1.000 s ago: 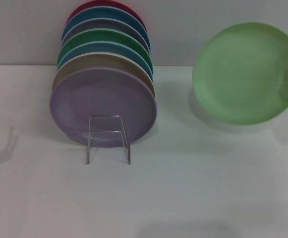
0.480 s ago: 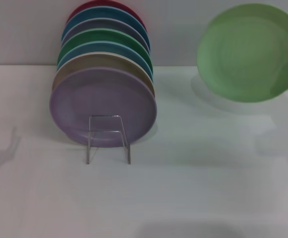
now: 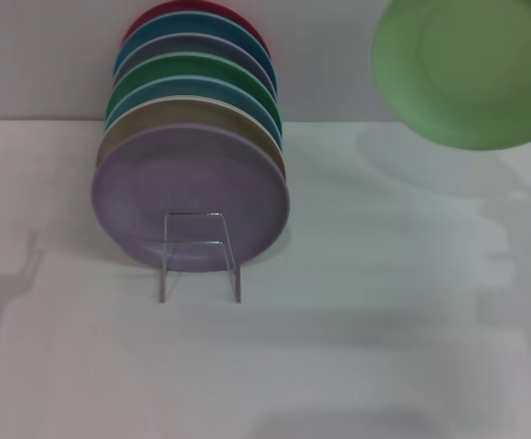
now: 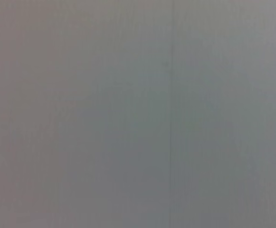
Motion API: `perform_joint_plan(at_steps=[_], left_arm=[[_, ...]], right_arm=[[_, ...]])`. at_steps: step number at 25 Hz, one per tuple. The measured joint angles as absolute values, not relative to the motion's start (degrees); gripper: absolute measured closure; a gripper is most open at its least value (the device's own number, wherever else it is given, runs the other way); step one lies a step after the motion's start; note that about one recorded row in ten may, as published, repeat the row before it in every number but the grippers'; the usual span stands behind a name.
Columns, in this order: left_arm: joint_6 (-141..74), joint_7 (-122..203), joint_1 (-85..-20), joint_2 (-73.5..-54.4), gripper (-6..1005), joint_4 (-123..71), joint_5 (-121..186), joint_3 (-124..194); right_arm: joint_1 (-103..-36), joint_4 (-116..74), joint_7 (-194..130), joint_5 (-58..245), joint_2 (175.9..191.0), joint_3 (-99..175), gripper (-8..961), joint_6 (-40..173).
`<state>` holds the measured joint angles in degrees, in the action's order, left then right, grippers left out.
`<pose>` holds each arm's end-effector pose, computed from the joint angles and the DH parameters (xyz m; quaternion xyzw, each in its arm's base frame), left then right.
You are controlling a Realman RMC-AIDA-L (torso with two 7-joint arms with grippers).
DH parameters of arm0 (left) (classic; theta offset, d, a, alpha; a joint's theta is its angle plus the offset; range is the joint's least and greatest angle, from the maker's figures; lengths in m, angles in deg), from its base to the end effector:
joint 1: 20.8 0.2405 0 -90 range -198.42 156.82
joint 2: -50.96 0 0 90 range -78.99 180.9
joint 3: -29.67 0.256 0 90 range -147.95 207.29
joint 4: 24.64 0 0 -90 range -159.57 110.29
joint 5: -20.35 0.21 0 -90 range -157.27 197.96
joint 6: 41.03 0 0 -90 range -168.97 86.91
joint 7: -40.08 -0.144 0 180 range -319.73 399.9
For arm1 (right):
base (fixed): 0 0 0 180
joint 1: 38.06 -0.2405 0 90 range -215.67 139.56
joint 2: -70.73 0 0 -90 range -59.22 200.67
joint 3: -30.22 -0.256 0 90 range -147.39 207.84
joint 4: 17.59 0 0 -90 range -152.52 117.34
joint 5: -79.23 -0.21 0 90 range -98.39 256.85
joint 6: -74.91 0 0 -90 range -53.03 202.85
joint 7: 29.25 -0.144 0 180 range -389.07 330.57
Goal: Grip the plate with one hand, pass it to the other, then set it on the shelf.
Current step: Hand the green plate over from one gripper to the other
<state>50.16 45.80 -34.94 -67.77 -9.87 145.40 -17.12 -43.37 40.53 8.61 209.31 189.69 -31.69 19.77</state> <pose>-0.3243 0.2647 0.0270 -0.5841 -0.1495 -0.4096 0.6846 0.2467 0.3212 0.0240 -0.6030 0.1267 0.2592 0.7438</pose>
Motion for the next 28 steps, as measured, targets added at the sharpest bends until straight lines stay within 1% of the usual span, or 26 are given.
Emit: perform_joint_plan(at_steps=[2,4,7,8,10,11,12,17,22,28], left_arm=[[50.42,45.90,-34.64,-67.85,152,-9.71,145.39,-16.39],[50.50,46.01,-34.48,-67.88,152,-9.61,145.42,-16.00],[50.91,47.03,-34.02,-67.88,152,-9.53,145.44,-14.15],[51.05,47.55,-33.87,-67.87,152,-9.53,145.41,-13.64],[51.21,48.55,-33.51,-67.87,152,-9.52,145.42,-12.90],[51.21,48.55,-33.51,-67.87,152,-9.52,145.42,-12.90],[51.27,48.92,-33.14,-67.87,152,-9.33,145.41,-12.57],[51.89,49.24,-31.98,-67.94,153,-8.40,145.41,-11.96],[52.23,49.44,-31.51,-67.96,153,-8.20,145.41,-10.78],[54.35,49.78,-31.00,-67.96,153,-8.20,145.42,-7.26]], right_arm=[[-45.42,33.02,-1.84,211.93,189.84,-31.52,937,14.37],[-46.24,30.80,-4.53,211.97,189.85,-31.52,936,13.63],[-50.42,21.33,-13.13,212.01,189.84,-31.84,936,11.65],[-50.42,21.33,-13.13,212.01,189.84,-31.84,936,11.65],[-53.26,16.38,-15.56,212.03,189.78,-31.61,936,11.46],[-53.26,16.38,-15.56,212.03,189.78,-31.61,936,11.46],[-54.70,14.15,-17.21,212.20,189.76,-31.32,936,11.63],[-57.17,9.93,-23.27,213.00,189.55,-29.42,936,11.56],[-58.49,6.52,-28.24,214.00,189.72,-27.24,936,10.85],[-58.72,3.03,-32.49,214.85,189.81,-25.41,936,6.65]])
